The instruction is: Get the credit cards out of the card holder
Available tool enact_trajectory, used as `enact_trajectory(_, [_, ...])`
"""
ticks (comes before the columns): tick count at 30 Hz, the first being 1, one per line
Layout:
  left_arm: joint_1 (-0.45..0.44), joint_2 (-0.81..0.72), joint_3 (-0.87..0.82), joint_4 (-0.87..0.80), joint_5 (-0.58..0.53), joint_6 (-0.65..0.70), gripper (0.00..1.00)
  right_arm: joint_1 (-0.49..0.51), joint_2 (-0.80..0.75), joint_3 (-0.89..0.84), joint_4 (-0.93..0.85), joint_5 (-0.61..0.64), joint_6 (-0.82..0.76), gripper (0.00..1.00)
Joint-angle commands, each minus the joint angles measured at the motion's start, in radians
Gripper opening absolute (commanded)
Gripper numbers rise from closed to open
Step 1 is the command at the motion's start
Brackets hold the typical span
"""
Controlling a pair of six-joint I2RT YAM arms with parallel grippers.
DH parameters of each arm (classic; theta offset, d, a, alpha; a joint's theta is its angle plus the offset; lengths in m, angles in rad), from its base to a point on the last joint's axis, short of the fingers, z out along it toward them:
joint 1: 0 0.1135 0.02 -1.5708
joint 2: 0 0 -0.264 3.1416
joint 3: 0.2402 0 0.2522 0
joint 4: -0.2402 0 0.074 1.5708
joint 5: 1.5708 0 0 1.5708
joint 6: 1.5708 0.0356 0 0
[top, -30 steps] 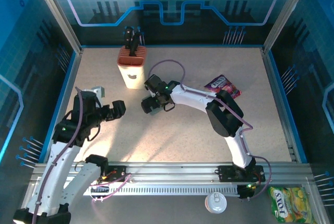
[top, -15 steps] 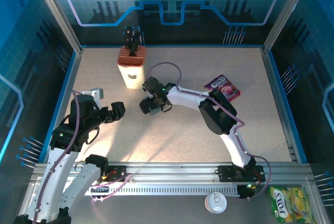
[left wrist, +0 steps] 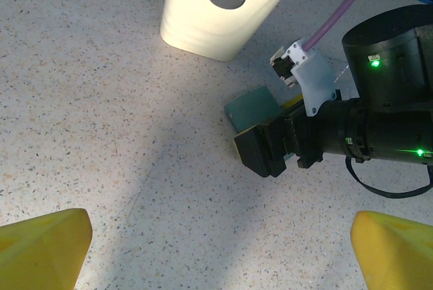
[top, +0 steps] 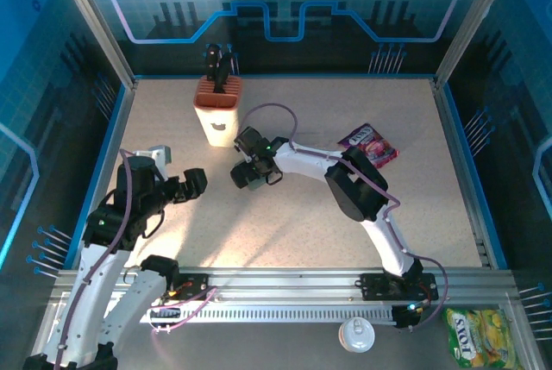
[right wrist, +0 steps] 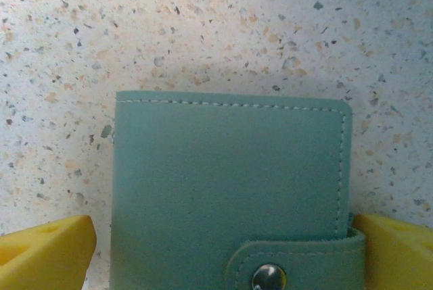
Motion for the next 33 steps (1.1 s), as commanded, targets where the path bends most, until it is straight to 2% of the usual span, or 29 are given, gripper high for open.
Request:
enact_trajectory(1, [-0.006,-0.015,-0.008,0.015,0.015,0.027,0.99,-0.002,0.016,0.011,-0.013,0.001,-0.014,0.97])
enact_trajectory(9, [-0.006,-0.007,-0.009,0.018,0.023,0.026,0.99,0.010,0.006,0.004,-0.033,0.032,-0.017,0.95])
enact_trajectory(18, [-0.006,-0.012,-0.009,0.017,0.023,0.026,0.99,0.015,-0.048,-0.011,-0.069,0.060,0.043,0.84])
enact_trajectory(33, [-0.006,-0.012,-0.012,0.025,0.035,0.026,0.99,0.026,-0.269,-0.218,-0.095,0.092,0.171,0.73])
